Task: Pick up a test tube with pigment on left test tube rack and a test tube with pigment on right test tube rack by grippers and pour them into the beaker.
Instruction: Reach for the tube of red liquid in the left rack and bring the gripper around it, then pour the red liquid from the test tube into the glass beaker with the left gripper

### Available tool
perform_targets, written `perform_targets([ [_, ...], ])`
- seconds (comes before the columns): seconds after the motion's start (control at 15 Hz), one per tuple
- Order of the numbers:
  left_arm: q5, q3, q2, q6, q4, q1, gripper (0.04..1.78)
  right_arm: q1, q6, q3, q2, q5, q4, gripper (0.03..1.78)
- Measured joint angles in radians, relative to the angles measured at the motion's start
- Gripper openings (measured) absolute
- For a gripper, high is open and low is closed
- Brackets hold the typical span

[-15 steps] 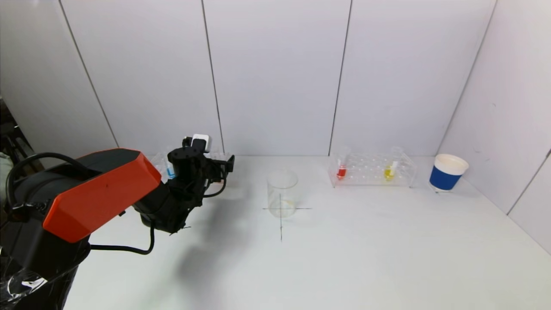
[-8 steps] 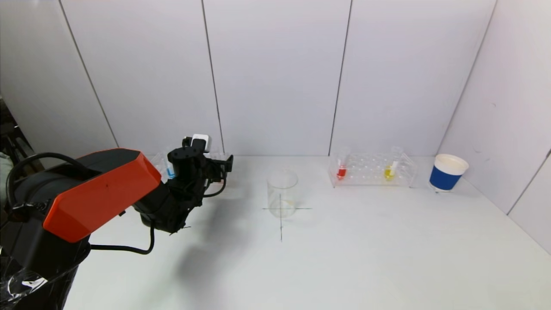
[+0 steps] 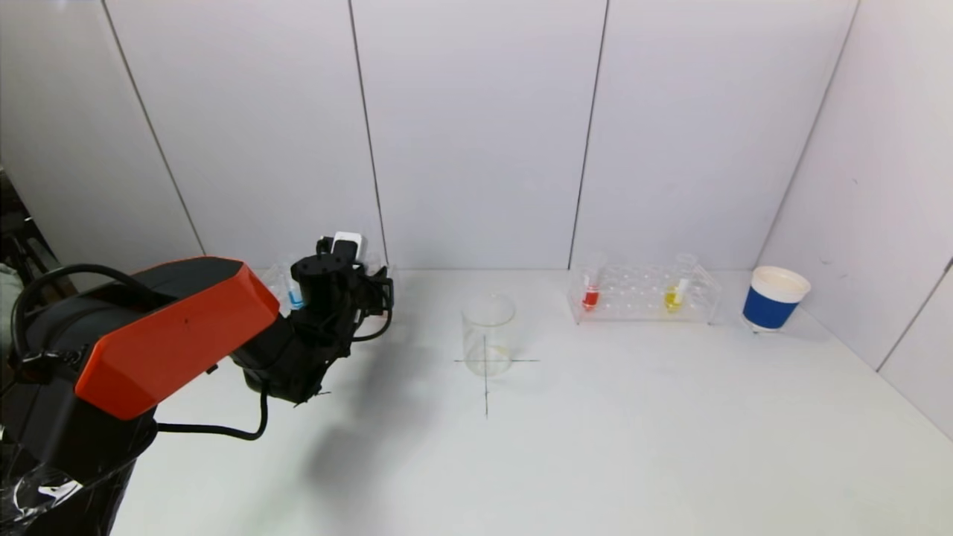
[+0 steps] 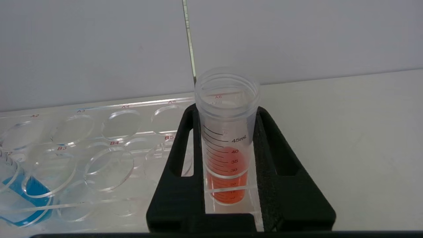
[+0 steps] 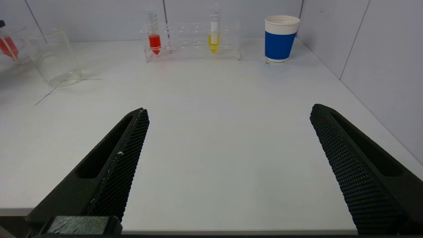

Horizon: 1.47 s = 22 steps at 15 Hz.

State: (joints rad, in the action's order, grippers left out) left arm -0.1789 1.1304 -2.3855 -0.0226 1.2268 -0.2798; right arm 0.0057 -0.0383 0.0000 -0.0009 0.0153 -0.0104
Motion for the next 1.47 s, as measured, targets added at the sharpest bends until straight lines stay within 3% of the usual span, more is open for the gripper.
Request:
perform_targets([
  [0.8, -0.001, -0.001, 0.015, 0.001, -0.001, 0.000, 0.44, 0.000, 0.000, 0.000, 0.000, 0.000, 0.000, 1.77],
  [1.47, -0.002, 0.019, 0.232, -0.005, -0.195, -0.002, 0.44, 0.000, 0.000, 0.000, 0.000, 0.000, 0.000, 1.77],
])
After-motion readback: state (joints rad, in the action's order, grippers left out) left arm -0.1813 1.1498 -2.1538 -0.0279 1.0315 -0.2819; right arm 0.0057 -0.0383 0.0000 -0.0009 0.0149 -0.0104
